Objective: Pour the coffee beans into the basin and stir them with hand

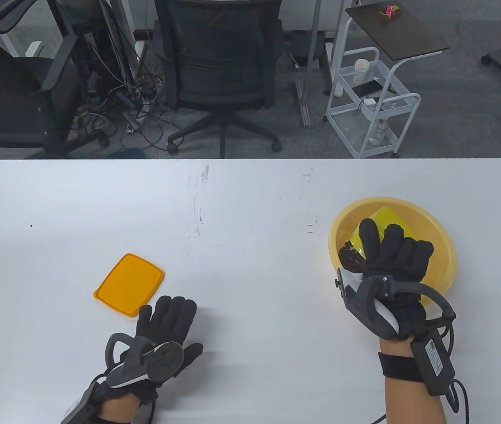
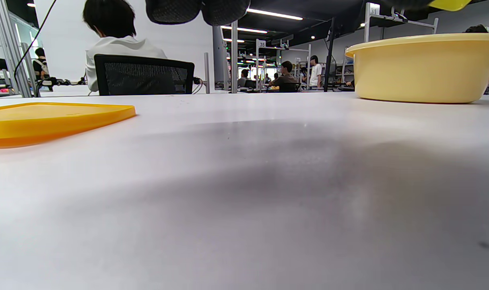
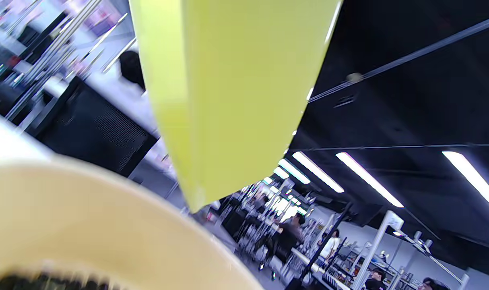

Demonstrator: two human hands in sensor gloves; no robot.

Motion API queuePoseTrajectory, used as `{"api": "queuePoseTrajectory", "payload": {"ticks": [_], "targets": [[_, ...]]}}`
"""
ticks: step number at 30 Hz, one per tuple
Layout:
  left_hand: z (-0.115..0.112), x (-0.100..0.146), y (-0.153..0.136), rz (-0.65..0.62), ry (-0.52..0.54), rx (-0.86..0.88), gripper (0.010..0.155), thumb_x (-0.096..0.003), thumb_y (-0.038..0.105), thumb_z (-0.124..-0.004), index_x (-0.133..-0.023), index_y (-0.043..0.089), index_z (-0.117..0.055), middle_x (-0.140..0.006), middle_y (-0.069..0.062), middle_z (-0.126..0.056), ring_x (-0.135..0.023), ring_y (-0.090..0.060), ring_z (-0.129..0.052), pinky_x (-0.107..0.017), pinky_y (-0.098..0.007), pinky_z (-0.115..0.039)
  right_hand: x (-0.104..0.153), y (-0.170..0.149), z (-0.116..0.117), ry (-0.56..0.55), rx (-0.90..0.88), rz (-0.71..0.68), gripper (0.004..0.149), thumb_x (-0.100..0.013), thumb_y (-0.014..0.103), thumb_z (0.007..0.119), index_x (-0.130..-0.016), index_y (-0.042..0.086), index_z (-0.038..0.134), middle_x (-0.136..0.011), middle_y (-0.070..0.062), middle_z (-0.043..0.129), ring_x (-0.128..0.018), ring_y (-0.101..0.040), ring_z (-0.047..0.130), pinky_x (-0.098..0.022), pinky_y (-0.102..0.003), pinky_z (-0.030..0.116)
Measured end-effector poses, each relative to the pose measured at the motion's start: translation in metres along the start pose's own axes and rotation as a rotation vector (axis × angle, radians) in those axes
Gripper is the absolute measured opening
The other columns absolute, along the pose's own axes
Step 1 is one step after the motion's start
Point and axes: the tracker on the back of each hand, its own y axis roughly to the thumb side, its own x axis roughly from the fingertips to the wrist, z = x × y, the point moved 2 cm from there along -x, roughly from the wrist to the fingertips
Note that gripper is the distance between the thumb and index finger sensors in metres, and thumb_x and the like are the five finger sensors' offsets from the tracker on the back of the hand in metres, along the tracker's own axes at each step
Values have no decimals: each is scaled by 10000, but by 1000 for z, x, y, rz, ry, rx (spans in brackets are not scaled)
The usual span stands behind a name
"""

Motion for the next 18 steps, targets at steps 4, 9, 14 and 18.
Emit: {"api": "queuePoseTrajectory", "payload": {"ticks": [4,9,14,18], "targets": [[1,0,0,1,2,21,842,-521,661,-530,-1112,199,-150,-1184,-183,-377,-1105,-489,-485,-762,-660,-373,9,-16,-36,-113,-289,143,675,-535,393,479,-1029,121,107,-984,-221,410,-761,-414,673,-637,-623,419],[5,2,2,-26,19,136,830,-520,675,-500,-1127,183,-220,-1178,-179,-426,-1096,-482,-525,-759,-655,-398,44,-1,-39,64,-844,140,653,-528,404,512,-1036,52,303,-908,-226,615,-626,-376,844,-582,-579,582],[10,8,6,-80,-1,458,827,-513,697,-418,-1112,128,-454,-1107,-160,-644,-1043,-466,-652,-745,-641,-457,95,58,10,553,-1421,-18,653,-523,409,537,-1032,35,370,-878,-243,665,-572,-384,877,-551,-581,612],[21,18,23,-137,2,632,833,-522,696,-394,-1035,84,-632,-976,-166,-824,-915,-459,-829,-726,-607,-535,117,90,35,693,-1570,-79,666,-528,416,523,-1034,33,323,-898,-254,623,-584,-394,853,-552,-588,591]]}}
